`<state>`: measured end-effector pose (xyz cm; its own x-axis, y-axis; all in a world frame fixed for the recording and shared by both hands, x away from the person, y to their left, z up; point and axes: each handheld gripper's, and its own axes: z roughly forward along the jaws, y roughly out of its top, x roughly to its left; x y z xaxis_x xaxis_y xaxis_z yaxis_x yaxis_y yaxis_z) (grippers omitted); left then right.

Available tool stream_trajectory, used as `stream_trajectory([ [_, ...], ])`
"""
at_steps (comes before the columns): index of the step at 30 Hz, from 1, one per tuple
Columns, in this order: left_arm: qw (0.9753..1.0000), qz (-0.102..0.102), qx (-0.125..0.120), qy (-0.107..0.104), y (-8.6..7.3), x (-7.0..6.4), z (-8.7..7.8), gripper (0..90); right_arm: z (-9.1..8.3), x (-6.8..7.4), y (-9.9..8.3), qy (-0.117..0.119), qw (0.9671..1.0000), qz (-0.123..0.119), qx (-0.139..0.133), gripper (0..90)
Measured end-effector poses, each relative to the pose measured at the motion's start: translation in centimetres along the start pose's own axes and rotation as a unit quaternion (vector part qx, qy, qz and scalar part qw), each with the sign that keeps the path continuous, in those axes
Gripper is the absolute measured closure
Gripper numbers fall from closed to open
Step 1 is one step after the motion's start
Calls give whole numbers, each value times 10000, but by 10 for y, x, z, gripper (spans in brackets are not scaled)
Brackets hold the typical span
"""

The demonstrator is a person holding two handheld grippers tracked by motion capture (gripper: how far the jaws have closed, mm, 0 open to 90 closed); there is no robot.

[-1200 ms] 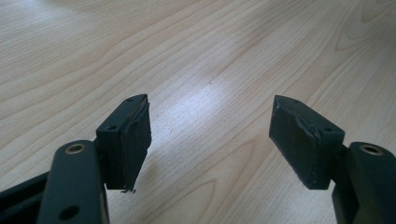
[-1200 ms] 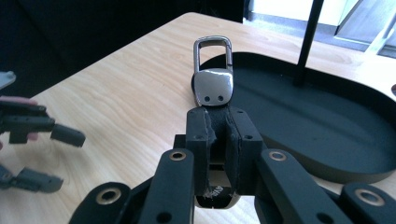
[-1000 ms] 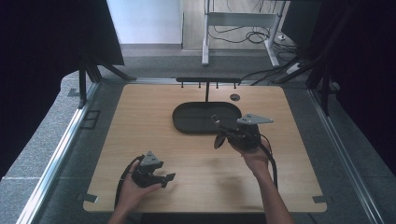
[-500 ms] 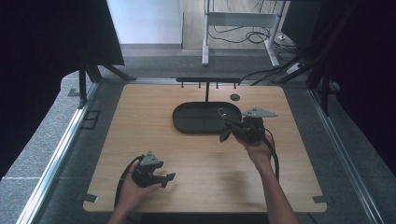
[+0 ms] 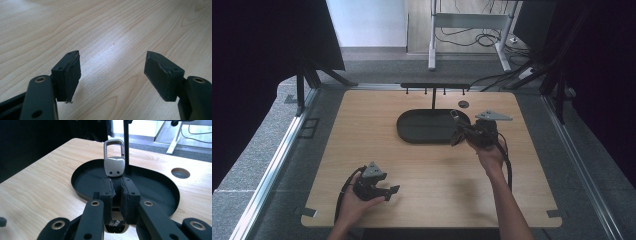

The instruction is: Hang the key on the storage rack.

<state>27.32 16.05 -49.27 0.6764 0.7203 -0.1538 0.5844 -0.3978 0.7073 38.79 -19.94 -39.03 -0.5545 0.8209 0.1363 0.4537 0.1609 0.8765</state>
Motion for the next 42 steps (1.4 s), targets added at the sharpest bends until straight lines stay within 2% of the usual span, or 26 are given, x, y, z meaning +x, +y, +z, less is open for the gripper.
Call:
stream_trajectory([
  [13, 10000, 26, 24, -13, 0, -1, 1, 300, 7, -7, 6, -164, 9998, 50, -70, 809],
  [24, 10000, 22, 8, -39, 0, -3, 2, 300, 10, -16, 13, -227, 9994, 249, -103, 809],
  [28, 10000, 62, 22, -62, 1, -4, 1, 300, 12, -19, 17, -323, 9990, 281, -109, 809],
  [38, 9999, 54, 52, -76, 1, -4, 2, 300, 16, -39, 18, -530, 9969, 555, -143, 809],
  [42, 9999, 54, 51, -82, 1, -4, 2, 300, 17, -44, 20, -589, 9964, 589, -140, 808],
])
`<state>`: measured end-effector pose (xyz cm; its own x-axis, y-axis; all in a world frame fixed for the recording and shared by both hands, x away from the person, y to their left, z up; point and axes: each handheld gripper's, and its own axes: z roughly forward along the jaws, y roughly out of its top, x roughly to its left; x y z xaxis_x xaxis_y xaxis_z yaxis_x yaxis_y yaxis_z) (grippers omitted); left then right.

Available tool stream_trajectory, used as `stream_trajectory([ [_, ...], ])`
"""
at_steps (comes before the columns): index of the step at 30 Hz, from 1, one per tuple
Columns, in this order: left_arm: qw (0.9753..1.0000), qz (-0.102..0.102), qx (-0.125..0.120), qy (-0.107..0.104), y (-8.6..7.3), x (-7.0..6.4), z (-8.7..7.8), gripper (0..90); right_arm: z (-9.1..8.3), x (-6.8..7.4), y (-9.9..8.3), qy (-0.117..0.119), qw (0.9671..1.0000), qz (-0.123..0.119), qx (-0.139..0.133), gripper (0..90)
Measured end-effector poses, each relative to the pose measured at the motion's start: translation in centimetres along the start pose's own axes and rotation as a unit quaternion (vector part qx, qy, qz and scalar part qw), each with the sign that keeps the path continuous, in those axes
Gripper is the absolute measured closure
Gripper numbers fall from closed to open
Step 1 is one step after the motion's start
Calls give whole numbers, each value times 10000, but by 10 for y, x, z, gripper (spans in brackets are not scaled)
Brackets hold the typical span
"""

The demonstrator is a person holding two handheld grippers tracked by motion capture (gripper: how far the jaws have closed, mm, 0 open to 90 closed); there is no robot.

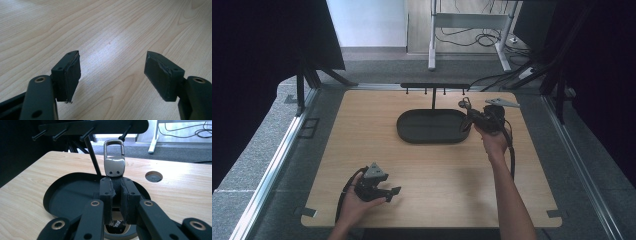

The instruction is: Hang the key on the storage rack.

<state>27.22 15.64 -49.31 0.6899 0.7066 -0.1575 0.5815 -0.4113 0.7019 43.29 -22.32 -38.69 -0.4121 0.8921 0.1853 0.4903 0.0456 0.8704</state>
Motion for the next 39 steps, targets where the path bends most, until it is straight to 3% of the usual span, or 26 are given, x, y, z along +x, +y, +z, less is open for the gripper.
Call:
stream_trajectory([
  [7, 10000, -6, -10, -2, 0, 0, -1, 300, 5, -1, 8, -19, 10000, 3, -35, 808],
  [18, 10000, -9, 8, -21, -1, 1, 0, 300, 26, -5, 12, -300, 9995, 15, -29, 809],
  [29, 9999, -93, -27, 38, -2, 7, -4, 300, 54, -7, 3, -334, 9994, 85, -61, 809],
  [36, 9997, -167, 3, 152, -8, 8, -6, 302, 61, -12, 2, -286, 9995, 127, -100, 804],
  [39, 9997, -189, -122, 137, -7, 5, -8, 304, 65, -13, 0, -280, 9994, 146, -101, 799],
])
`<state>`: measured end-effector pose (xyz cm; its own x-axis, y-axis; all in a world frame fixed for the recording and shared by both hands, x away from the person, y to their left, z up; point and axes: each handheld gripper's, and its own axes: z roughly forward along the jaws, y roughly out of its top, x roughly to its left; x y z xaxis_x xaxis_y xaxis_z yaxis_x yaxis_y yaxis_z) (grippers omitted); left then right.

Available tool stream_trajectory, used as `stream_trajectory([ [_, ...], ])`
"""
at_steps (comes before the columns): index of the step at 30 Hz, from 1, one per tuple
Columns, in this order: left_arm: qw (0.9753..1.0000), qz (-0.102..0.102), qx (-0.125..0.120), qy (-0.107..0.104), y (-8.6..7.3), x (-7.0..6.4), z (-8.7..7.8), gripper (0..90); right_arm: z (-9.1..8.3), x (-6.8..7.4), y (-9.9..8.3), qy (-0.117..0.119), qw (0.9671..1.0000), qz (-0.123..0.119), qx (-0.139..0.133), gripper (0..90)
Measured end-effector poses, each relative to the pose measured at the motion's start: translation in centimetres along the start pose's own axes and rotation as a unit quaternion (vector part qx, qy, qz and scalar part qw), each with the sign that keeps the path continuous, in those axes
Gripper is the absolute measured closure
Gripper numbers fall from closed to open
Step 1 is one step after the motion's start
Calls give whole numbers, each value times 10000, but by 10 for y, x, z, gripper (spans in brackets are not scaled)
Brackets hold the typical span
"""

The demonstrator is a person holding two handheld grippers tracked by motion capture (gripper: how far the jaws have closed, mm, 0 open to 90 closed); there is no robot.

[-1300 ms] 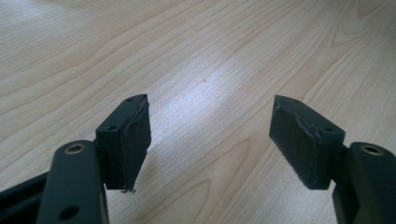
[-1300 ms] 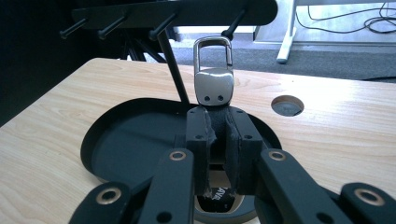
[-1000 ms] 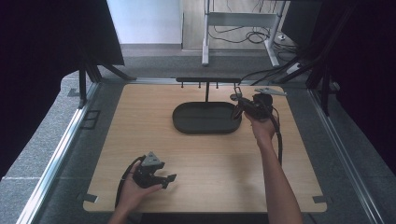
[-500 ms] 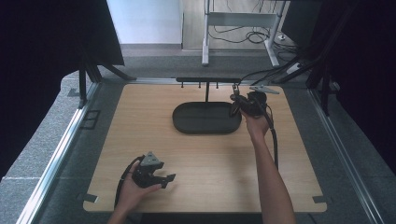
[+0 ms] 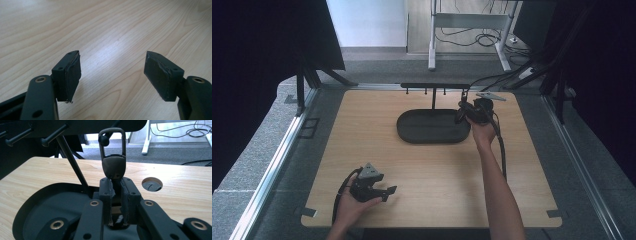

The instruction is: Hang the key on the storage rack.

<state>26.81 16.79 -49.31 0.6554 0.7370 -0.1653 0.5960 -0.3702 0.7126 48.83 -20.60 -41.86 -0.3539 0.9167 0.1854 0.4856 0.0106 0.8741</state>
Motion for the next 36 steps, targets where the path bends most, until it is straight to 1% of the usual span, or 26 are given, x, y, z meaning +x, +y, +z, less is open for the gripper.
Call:
stream_trajectory([
  [2, 10000, 0, -11, 14, 0, -1, 0, 305, 1, 0, -1, 14, 10000, 15, -25, 789],
  [3, 10000, 0, -6, 25, 0, -1, 0, 305, 2, 1, -1, 62, 10000, 24, -15, 774],
  [6, 10000, -5, 20, 45, 0, 0, 1, 305, 0, 2, -1, 152, 9998, 88, -34, 690],
  [9, 10000, 13, 38, 73, -1, 0, 1, 305, -8, 7, 1, 136, 9999, -4, -65, 606],
  [11, 10000, 13, 26, 69, -1, 0, 0, 305, -14, 10, 2, 142, 9999, -77, -43, 575],
  [13, 10000, 20, -3, 67, -1, -1, -2, 305, -21, 15, 3, 108, 9998, -169, -9, 556],
  [16, 10000, 56, -31, 71, -1, -2, -4, 305, -31, 21, 5, 151, 9995, -255, 60, 518],
  [19, 9999, 60, -36, 85, -1, -2, -5, 305, -42, 26, 3, 240, 9989, -390, 36, 496],
  [21, 9999, 69, -6, 102, -2, -2, -4, 305, -48, 28, -1, 283, 9982, -515, 108, 486],
  [23, 9999, 68, 0, 108, -2, -3, -4, 305, -54, 29, -7, 380, 9975, -571, 157, 493],
  [26, 9999, 86, -19, 106, -1, -5, -4, 305, -64, 30, -19, 529, 9954, -733, 327, 494],
  [27, 9999, 93, -13, 107, -1, -5, -4, 305, -67, 30, -23, 558, 9948, -777, 343, 494],
  [32, 9998, 116, 39, 132, -1, -6, -2, 305, -85, 28, -43, 775, 9923, -875, 397, 492],
  [36, 9998, 120, 14, 151, 0, -7, -4, 305, -97, 28, -57, 936, 9902, -932, 458, 489],
])
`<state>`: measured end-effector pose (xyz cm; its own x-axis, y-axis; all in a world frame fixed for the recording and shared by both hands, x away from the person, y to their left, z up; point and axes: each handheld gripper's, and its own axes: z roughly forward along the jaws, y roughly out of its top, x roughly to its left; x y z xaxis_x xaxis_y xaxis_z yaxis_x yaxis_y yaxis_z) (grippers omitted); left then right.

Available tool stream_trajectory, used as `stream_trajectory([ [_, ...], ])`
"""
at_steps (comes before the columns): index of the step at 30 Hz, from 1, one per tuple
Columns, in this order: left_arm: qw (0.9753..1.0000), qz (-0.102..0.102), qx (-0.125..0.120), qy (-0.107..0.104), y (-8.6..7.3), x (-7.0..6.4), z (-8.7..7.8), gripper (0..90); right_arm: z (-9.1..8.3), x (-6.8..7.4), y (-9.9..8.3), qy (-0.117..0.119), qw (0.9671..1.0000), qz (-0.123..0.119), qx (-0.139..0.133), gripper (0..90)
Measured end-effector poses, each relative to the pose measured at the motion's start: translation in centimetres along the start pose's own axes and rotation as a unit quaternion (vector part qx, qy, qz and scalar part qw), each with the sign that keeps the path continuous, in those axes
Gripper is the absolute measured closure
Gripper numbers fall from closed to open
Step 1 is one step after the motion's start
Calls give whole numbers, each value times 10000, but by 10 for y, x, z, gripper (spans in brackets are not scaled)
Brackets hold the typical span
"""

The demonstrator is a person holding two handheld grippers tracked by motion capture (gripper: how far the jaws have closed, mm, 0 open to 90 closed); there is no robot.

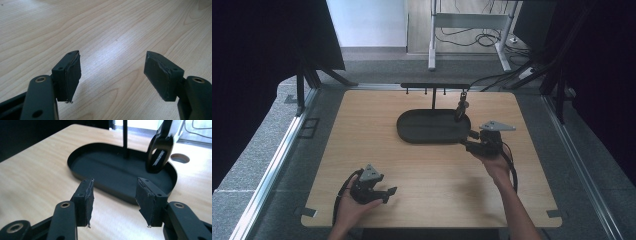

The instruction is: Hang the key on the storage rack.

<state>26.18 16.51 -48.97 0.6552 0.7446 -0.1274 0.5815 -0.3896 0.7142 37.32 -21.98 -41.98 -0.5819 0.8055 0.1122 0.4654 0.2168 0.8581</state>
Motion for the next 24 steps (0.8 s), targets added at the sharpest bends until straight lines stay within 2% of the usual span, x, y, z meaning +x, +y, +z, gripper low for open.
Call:
stream_trajectory([
  [12, 10000, -15, 19, 4, 0, 1, 2, 305, -25, 10, -44, 208, 9996, -96, 136, 479],
  [14, 10000, -14, 36, -9, 0, 1, 3, 304, -28, 9, -51, 208, 9997, -54, 116, 479],
  [17, 10000, 3, 59, -23, 0, 1, 5, 304, -30, 6, -57, 194, 9994, -71, 275, 474],
  [20, 10000, 11, 62, -13, 0, 1, 5, 304, -32, 1, -62, 209, 9994, 66, 272, 474],
  [24, 10000, 11, 85, 5, 0, 2, 6, 304, -32, 1, -67, 177, 9993, 30, 328, 470],
])
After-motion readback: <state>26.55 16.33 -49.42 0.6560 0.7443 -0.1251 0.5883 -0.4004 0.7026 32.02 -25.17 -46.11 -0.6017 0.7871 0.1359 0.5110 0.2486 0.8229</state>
